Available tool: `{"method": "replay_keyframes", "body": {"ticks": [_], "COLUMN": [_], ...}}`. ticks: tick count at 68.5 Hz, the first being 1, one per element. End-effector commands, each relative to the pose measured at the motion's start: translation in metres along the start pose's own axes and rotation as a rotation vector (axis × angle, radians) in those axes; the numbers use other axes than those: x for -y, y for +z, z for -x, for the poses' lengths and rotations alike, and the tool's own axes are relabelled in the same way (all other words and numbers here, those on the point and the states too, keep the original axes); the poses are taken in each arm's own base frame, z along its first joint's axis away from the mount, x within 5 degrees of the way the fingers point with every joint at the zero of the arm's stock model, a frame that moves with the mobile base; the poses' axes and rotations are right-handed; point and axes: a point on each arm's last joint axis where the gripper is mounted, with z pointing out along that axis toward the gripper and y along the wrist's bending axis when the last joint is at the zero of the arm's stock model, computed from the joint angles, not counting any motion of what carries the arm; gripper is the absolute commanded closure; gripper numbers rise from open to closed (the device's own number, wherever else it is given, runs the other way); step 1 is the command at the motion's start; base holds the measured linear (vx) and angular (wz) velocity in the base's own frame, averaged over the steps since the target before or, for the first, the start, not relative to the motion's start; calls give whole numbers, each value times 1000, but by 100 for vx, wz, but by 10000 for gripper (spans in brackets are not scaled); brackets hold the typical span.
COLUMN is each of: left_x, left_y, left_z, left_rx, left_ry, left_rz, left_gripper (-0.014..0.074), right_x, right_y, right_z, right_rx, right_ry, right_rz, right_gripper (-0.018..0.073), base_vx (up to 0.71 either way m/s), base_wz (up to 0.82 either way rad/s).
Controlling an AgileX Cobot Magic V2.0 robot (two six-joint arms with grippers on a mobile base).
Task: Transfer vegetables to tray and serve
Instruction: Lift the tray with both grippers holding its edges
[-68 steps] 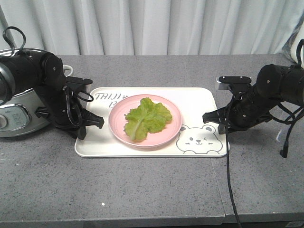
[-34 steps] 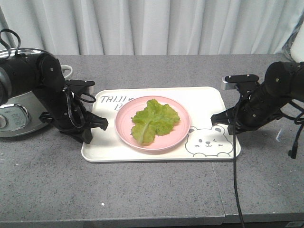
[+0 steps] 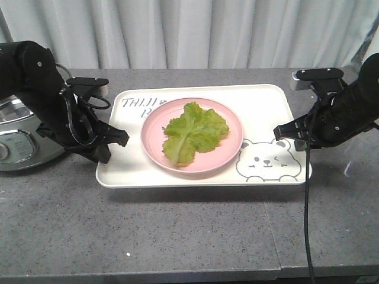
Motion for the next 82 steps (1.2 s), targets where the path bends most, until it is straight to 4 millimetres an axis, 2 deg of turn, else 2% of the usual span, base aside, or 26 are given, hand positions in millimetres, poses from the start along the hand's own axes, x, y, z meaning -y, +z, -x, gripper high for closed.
{"method": "replay_keyframes", "body": {"ticks": [1, 18, 35, 82], "left_x": [32, 37, 39, 39], "left_y": [-44, -72, -89, -90], "left_z": [2, -5, -11, -12], "left_rx": [172, 240, 285, 287], "left_ry": [24, 44, 56, 58], "left_rz": [-149, -155, -155, -153], "left_gripper": [603, 603, 603, 603], "right_x": [-15, -17, -18, -19], "right_y": [-37, -61, -67, -67], "right_z": [11, 6, 2, 0], "right_rx": [152, 177, 158, 136], "right_ry": [1, -9, -13, -35], "right_rz": [69, 74, 79, 78], "right_gripper": [565, 565, 565, 565], "base_vx": [0, 0, 0, 0], "base_wz": [0, 0, 0, 0]}}
